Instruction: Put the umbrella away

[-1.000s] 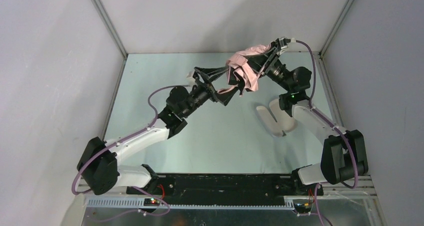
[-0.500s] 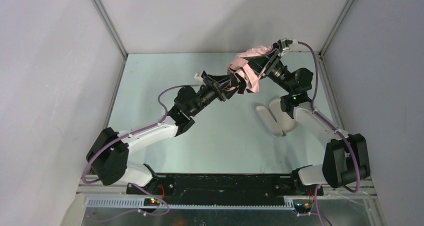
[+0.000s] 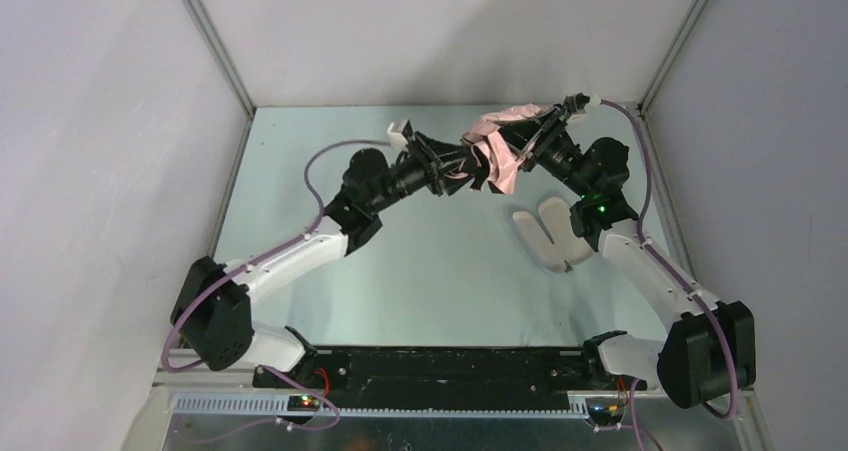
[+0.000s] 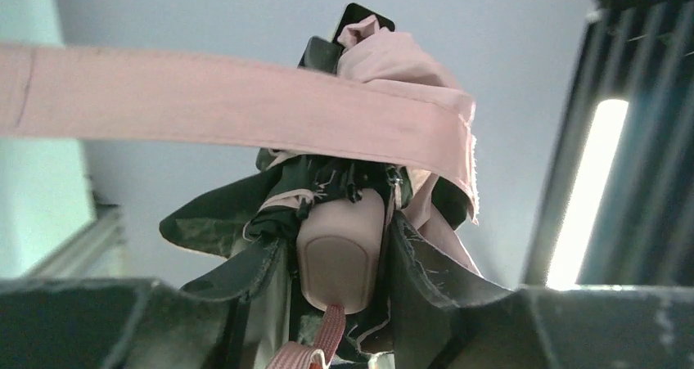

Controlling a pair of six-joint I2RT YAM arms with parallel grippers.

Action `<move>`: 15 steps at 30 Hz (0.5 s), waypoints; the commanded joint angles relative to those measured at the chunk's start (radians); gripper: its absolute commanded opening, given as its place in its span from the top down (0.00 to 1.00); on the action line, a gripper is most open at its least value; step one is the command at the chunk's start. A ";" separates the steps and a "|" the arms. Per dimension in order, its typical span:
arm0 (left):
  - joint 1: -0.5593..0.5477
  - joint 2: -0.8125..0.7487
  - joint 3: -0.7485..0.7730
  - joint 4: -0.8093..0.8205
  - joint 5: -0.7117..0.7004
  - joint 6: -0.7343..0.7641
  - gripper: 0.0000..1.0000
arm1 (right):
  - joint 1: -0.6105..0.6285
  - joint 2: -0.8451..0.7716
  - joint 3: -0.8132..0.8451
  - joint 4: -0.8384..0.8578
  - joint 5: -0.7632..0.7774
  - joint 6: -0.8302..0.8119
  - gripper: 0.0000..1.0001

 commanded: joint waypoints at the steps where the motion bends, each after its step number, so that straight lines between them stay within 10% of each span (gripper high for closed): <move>1: 0.043 -0.031 0.254 -0.425 0.050 0.515 1.00 | 0.021 -0.052 0.004 -0.168 -0.148 0.098 0.52; 15: -0.008 -0.056 0.352 -0.664 -0.009 1.028 1.00 | 0.081 -0.041 0.007 -0.283 -0.061 0.407 0.36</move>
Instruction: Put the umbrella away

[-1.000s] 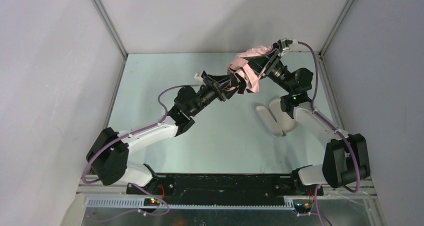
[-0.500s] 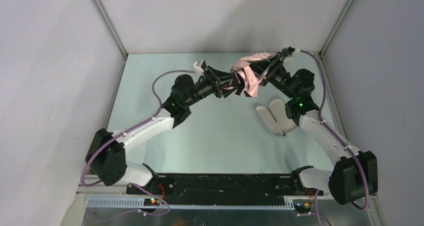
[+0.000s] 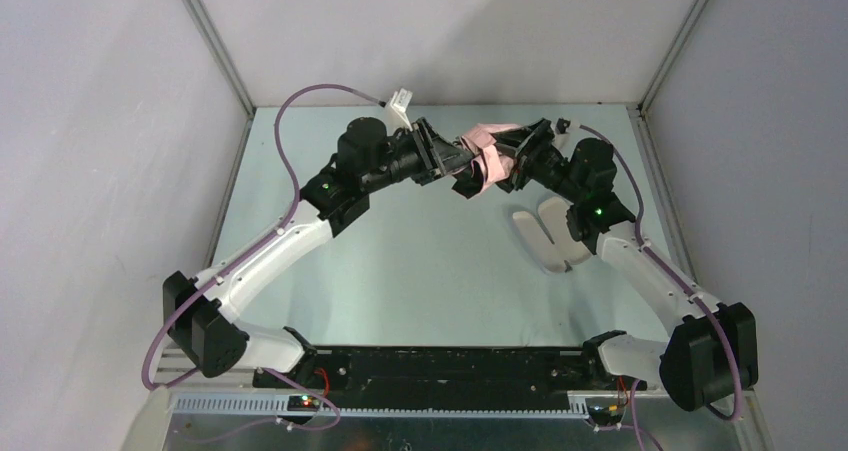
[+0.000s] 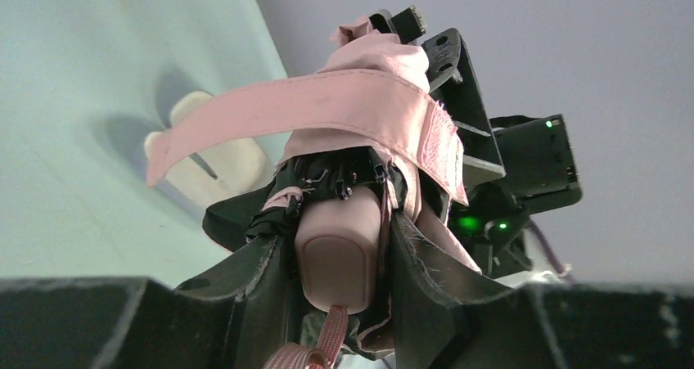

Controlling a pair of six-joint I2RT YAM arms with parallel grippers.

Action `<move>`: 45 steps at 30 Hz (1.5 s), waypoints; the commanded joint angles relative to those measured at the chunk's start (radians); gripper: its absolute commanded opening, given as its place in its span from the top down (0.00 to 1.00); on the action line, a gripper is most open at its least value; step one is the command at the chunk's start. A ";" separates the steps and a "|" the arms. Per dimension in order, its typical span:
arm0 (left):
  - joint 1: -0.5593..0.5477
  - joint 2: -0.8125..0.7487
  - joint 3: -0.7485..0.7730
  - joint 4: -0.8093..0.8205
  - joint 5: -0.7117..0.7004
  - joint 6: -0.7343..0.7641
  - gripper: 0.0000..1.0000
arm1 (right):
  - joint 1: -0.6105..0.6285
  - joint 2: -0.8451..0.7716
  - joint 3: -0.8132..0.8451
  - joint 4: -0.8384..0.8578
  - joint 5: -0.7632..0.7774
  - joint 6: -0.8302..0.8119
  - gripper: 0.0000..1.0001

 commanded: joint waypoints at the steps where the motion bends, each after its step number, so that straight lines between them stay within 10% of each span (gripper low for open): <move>1: -0.027 -0.013 0.019 0.024 0.000 0.198 1.00 | 0.057 -0.018 0.011 -0.058 -0.049 0.107 0.35; 12: -0.088 -0.062 -0.043 0.110 0.063 0.312 1.00 | 0.063 0.008 0.011 0.006 0.001 0.154 0.41; 16: -0.087 -0.075 -0.072 0.128 0.108 0.296 1.00 | 0.059 0.020 0.011 0.045 0.006 0.147 0.90; 18: -0.086 -0.087 -0.085 0.127 0.112 0.294 1.00 | 0.056 0.028 0.011 0.067 0.004 0.145 0.99; 24: -0.083 -0.144 -0.124 0.141 0.127 0.303 0.99 | 0.015 0.050 0.011 0.138 -0.041 0.113 1.00; 32: 0.012 -0.184 -0.112 -0.037 0.145 0.313 0.33 | -0.075 0.113 0.029 0.273 -0.212 -0.006 1.00; 45: 0.113 -0.298 -0.173 -0.110 -0.047 0.620 0.33 | -0.089 0.014 0.053 -0.163 -0.310 -0.027 1.00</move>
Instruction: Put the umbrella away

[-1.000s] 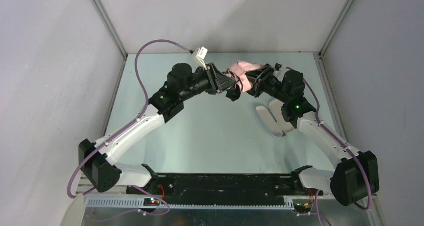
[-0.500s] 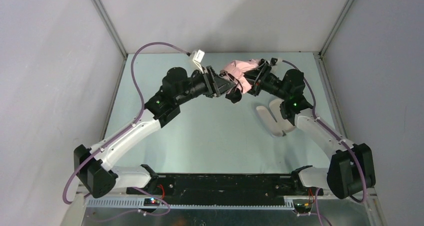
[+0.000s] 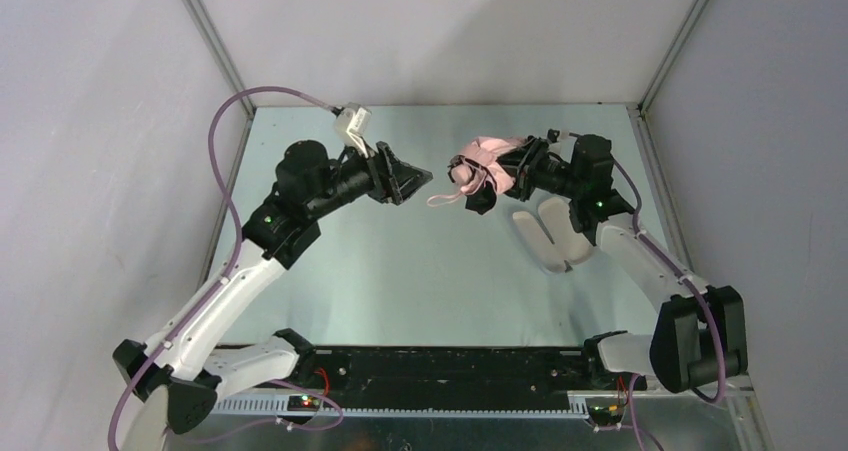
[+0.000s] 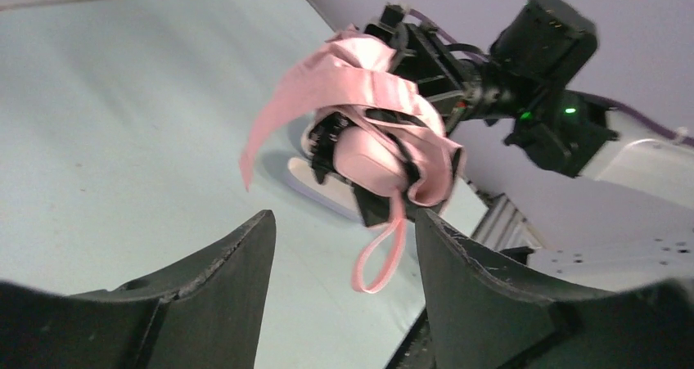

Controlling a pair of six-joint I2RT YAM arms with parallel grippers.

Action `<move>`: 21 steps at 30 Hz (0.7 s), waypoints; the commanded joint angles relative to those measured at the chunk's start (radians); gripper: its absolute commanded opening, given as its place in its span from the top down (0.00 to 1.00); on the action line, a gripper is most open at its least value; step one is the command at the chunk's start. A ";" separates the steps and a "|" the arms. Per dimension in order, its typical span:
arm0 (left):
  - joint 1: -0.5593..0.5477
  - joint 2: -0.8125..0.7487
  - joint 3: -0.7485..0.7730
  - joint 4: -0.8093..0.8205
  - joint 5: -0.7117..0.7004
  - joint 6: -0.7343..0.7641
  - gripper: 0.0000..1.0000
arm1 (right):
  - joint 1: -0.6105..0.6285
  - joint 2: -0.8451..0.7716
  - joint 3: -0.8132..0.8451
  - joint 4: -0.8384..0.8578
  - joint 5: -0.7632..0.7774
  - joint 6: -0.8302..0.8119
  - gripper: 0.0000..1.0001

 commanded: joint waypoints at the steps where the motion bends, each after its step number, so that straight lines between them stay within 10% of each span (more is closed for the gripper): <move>1: 0.004 0.009 -0.041 0.034 -0.086 0.148 0.33 | 0.005 -0.091 0.062 -0.128 -0.070 0.007 1.00; 6: 0.004 0.037 -0.047 0.119 -0.034 0.152 0.32 | 0.007 -0.116 0.100 -0.259 -0.069 -0.055 1.00; 15: 0.011 0.155 0.042 0.244 0.087 -0.338 0.01 | 0.015 -0.102 0.107 0.017 -0.076 -0.200 1.00; 21: 0.011 0.096 -0.008 0.252 0.040 -0.101 0.00 | -0.010 -0.067 0.107 0.039 -0.165 -0.133 1.00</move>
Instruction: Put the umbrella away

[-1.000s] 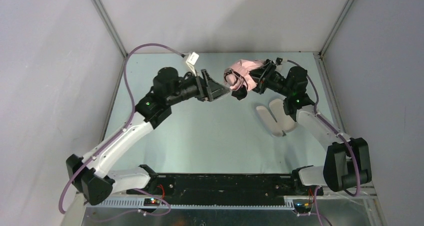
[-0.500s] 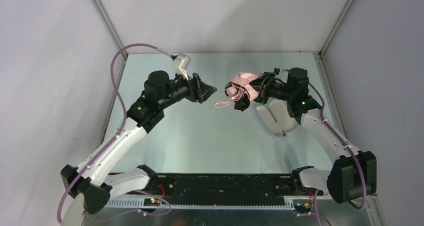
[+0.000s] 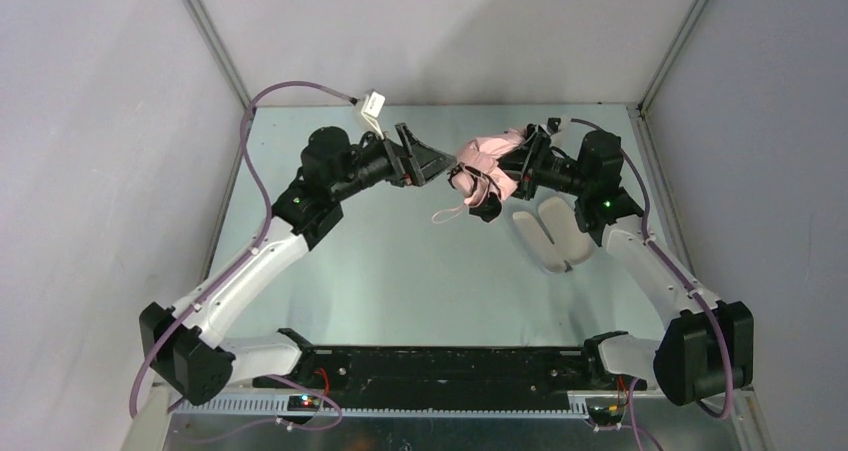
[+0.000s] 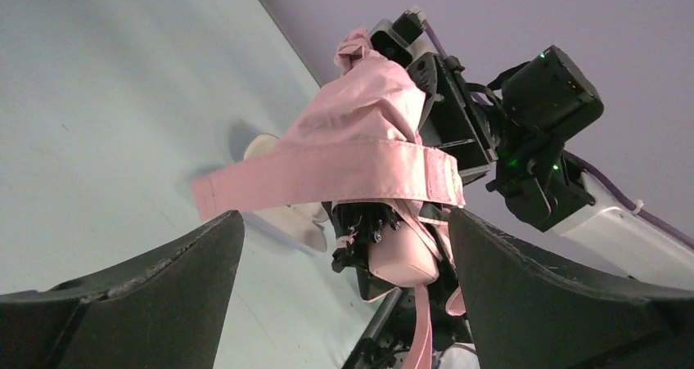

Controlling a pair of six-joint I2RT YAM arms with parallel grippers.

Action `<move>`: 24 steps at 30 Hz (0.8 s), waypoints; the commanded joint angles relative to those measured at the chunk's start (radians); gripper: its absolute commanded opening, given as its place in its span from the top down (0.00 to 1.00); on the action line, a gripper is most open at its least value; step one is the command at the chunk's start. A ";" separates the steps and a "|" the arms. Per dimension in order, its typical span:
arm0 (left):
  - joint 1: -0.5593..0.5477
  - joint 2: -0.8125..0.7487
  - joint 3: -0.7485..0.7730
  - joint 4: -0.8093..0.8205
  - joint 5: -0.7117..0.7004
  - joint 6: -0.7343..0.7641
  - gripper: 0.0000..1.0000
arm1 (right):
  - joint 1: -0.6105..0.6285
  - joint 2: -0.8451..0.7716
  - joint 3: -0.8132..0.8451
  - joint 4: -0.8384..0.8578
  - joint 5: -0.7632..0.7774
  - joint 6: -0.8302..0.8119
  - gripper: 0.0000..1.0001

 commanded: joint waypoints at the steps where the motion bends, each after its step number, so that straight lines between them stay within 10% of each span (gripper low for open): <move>1: 0.007 -0.070 -0.018 0.039 -0.011 0.225 0.01 | -0.018 0.012 0.064 0.133 -0.096 0.039 1.00; 7: 0.007 -0.120 -0.109 0.092 -0.004 0.518 0.17 | -0.032 -0.010 0.064 0.172 -0.093 0.213 1.00; 24: -0.012 0.085 -0.048 0.334 0.103 0.508 0.31 | -0.028 -0.148 0.123 -0.096 0.122 0.353 1.00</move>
